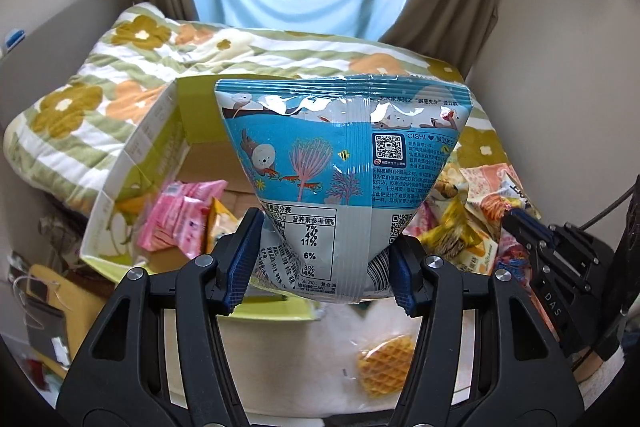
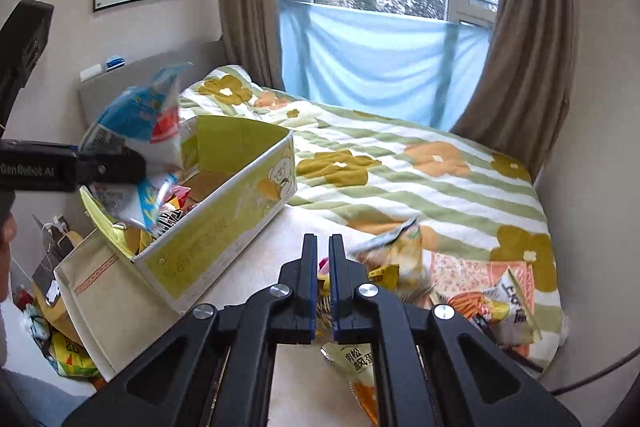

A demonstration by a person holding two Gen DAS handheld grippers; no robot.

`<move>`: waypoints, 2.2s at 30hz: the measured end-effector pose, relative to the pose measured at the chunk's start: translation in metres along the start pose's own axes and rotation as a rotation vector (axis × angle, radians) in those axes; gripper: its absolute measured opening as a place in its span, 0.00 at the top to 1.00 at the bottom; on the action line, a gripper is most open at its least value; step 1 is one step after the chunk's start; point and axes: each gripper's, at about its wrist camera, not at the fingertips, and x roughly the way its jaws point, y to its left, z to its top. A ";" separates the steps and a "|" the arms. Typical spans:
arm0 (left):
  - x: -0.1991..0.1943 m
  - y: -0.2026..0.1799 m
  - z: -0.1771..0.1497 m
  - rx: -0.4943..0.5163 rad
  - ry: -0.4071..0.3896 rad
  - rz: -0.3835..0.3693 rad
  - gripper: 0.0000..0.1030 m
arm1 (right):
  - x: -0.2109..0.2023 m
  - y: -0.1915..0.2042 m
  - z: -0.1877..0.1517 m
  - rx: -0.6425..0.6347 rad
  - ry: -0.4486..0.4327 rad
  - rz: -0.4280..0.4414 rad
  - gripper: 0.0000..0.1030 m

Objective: Organize snacks
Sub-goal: 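Carry the blue-white bag over the box while the right tool carries the Pillows bag there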

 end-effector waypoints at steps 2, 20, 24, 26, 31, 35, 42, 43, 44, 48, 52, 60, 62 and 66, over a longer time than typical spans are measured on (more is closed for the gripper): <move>0.003 0.006 0.004 0.002 0.008 -0.005 0.48 | 0.009 -0.004 -0.004 0.062 0.050 0.030 0.95; 0.036 0.025 0.027 0.058 0.052 -0.063 0.48 | 0.075 -0.028 -0.040 0.575 0.206 -0.040 0.13; 0.042 0.033 0.035 0.064 0.054 -0.062 0.48 | 0.097 -0.037 -0.048 0.678 0.265 -0.069 0.27; 0.045 0.036 0.039 0.071 0.058 -0.062 0.48 | 0.105 -0.039 -0.054 0.716 0.283 -0.081 0.27; 0.055 0.039 0.046 0.089 0.070 -0.071 0.48 | 0.112 -0.037 -0.051 0.707 0.282 -0.141 0.35; 0.059 0.039 0.046 0.097 0.082 -0.080 0.48 | 0.118 -0.035 -0.055 0.723 0.308 -0.147 0.54; 0.057 0.043 0.047 0.091 0.077 -0.076 0.48 | 0.106 -0.031 -0.054 0.710 0.293 -0.136 0.58; 0.056 0.043 0.047 0.088 0.075 -0.074 0.48 | 0.101 -0.032 -0.052 0.711 0.286 -0.128 0.58; 0.055 0.044 0.047 0.085 0.074 -0.073 0.48 | 0.100 -0.030 -0.050 0.709 0.280 -0.120 0.58; 0.051 0.049 0.048 0.062 0.070 -0.069 0.48 | 0.078 -0.024 -0.029 0.661 0.249 -0.087 0.59; 0.045 0.059 0.051 0.037 0.054 -0.062 0.48 | 0.057 -0.012 0.007 0.580 0.201 -0.054 0.59; 0.038 0.091 0.071 0.010 0.028 -0.025 0.48 | 0.043 0.025 0.084 0.435 0.118 0.048 0.59; 0.040 0.102 0.078 0.009 0.026 -0.016 0.48 | 0.048 0.037 0.102 0.394 0.109 0.076 0.59; 0.055 0.125 0.093 0.024 0.055 0.004 0.48 | 0.071 0.061 0.131 0.346 0.102 0.118 0.59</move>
